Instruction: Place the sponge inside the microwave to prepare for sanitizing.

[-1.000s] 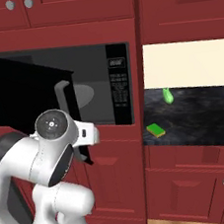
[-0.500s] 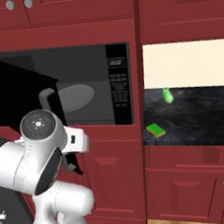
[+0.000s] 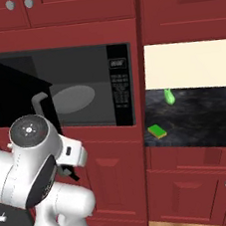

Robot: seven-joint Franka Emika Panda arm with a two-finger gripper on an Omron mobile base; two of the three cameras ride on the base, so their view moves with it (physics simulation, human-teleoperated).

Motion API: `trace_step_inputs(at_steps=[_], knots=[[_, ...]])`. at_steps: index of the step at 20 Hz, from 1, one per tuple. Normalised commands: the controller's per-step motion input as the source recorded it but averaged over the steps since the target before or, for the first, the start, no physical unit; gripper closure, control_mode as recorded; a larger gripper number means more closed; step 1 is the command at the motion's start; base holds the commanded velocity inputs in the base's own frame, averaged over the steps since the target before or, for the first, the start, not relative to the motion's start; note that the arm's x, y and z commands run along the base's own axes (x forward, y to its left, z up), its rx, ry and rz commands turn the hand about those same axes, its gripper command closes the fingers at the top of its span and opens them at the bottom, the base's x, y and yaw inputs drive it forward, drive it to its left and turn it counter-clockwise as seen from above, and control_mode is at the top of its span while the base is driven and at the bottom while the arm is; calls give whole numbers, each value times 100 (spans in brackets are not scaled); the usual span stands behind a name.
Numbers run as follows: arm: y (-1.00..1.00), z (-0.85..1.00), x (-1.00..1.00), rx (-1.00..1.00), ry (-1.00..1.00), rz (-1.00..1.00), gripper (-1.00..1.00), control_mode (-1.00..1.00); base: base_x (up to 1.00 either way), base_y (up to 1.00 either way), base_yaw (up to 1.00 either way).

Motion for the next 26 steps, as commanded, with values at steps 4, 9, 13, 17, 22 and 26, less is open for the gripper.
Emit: trace_step_inputs(at_steps=[4, 9, 13, 17, 22, 26], knots=[[-14, 5, -53, 24, 0, -21, -100, -100, 0, 0, 0], [-37, 14, -30, 27, 3, -11, -100, -100, 0, 0, 0], [-42, 3, 3, 22, 5, 0, -100, -100, 0, 0, 0], [-35, 2, 30, 18, 11, 0, -100, -100, 0, 0, 0], [-23, 0, 48, 15, 15, -2, -100, -100, 0, 0, 0], [-6, -3, 53, 17, 12, 0, -100, -100, 0, 0, 0]])
